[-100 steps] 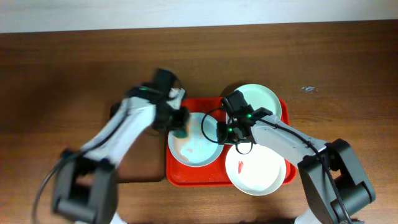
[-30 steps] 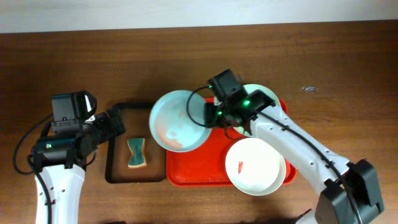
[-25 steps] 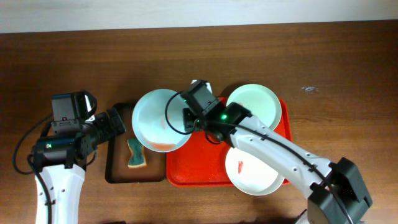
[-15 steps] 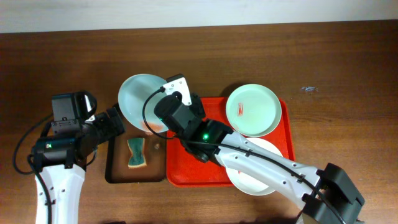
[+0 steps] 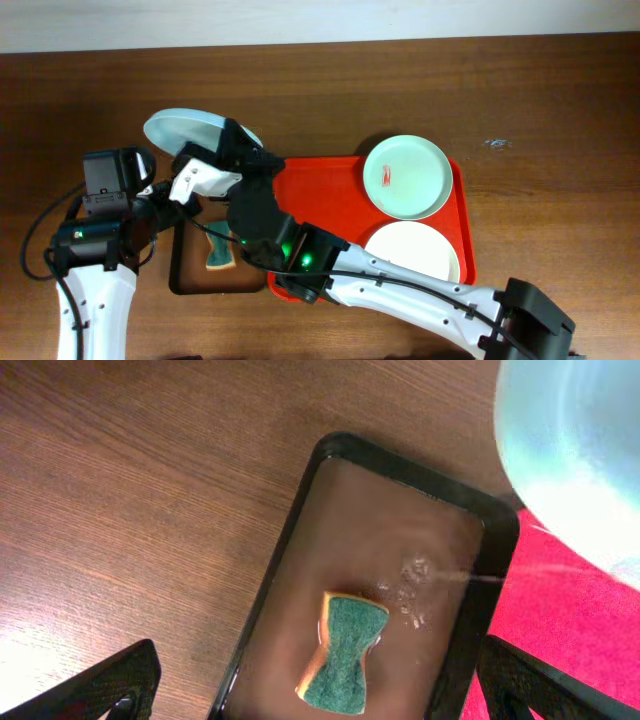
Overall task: Clean dirty plates on tray and stack at the side
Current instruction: 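Lift the cleaned plate off the red tray with the right gripper, then place the plate on the table right of the red tray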
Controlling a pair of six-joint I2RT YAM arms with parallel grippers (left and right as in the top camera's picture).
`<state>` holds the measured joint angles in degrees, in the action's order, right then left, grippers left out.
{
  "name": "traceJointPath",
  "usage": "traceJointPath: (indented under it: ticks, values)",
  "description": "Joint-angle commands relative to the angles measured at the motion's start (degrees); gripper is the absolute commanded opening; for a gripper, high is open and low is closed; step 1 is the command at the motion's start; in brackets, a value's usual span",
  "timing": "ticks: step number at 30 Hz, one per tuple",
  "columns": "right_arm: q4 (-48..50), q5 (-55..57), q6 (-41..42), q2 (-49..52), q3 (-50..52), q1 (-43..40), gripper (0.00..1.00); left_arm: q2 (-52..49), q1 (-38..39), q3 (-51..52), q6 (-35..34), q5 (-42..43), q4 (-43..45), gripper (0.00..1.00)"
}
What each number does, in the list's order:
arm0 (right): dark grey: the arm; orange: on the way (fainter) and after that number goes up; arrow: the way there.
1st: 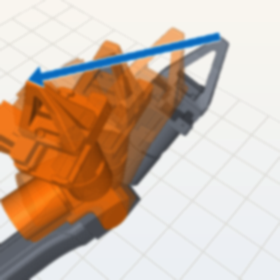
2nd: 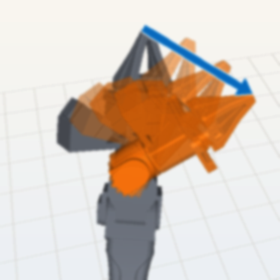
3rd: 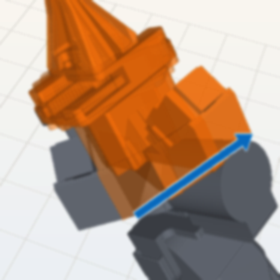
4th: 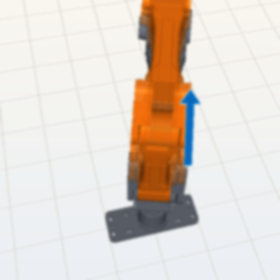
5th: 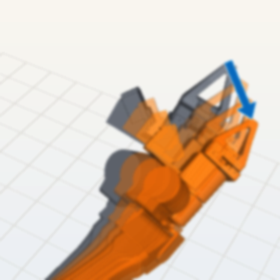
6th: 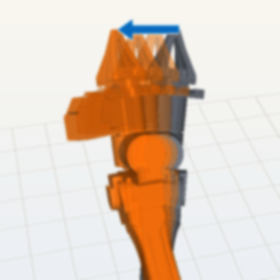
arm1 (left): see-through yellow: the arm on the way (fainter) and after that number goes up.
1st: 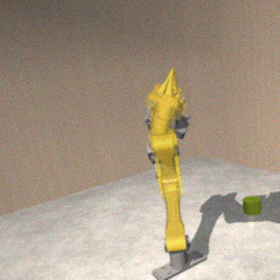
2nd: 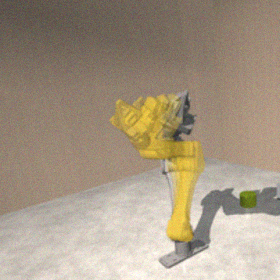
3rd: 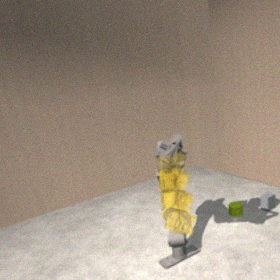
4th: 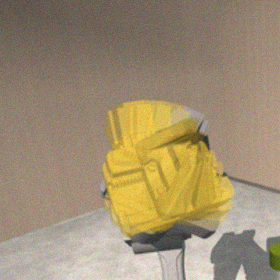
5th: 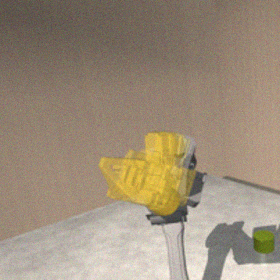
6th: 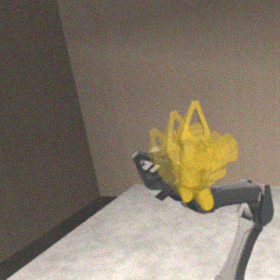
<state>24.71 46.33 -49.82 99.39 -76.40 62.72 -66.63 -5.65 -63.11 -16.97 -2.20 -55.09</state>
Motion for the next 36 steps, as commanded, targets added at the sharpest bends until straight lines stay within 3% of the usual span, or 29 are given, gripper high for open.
traceJointPath:
  ticks: [1, 14, 16, 20, 22, 24, 28, 29, 32, 34, 36]
  values:
    - [2.78, 1.11, -7.61, -0.35, -1.09, 0.70, 0.04, 0.70, -0.31, -0.57, -0.59, -0.20, 0.07, 0.99]
    - [3.61, 1.62, -7.06, -0.35, -1.07, 0.57, 0.04, 0.70, -0.31, -0.57, -0.59, -0.20, 0.07, 0.99]
    - [2.60, 6.03, 2.40, -0.33, -1.07, -0.63, 0.04, 0.70, -0.31, -0.57, -0.59, -0.20, 0.07, 0.99]
    - [-27.02, 4.24, 45.18, -0.33, -1.03, -6.78, 0.04, 0.70, -0.31, -0.57, -0.59, -0.22, 0.07, 0.99]
    - [-38.21, -8.00, 61.66, -0.33, -1.03, -10.93, 0.04, 0.70, -0.31, -0.57, -0.59, -0.22, 0.07, 0.99]
    - [-39.60, -18.84, 62.88, -0.96, -1.05, -14.84, 0.04, 0.70, -0.31, -0.57, -0.59, -0.20, 0.07, 0.99]
    - [-49.81, -39.43, 78.16, -7.69, -1.09, -33.07, 0.04, 0.70, -0.31, -0.57, -0.59, -0.22, 0.07, 0.99]
    - [-55.17, -52.81, 79.95, -7.96, -1.07, -44.59, 0.04, 0.70, -0.31, -0.57, -0.59, -0.20, 0.04, 0.99]
    - [-64.81, -65.07, 79.89, -7.74, -1.07, -64.46, 0.04, 0.70, -0.31, -0.57, -0.59, -0.22, 0.07, 0.99]
    - [-71.97, -65.18, 75.97, -7.67, -0.68, -78.84, 0.04, 0.70, -0.31, -0.57, -0.59, -0.20, 0.07, 0.99]
    - [-75.65, -64.39, 72.15, -7.06, 0.35, -88.17, 0.04, 0.70, -0.31, -0.57, -0.59, -0.20, 0.04, 0.99]
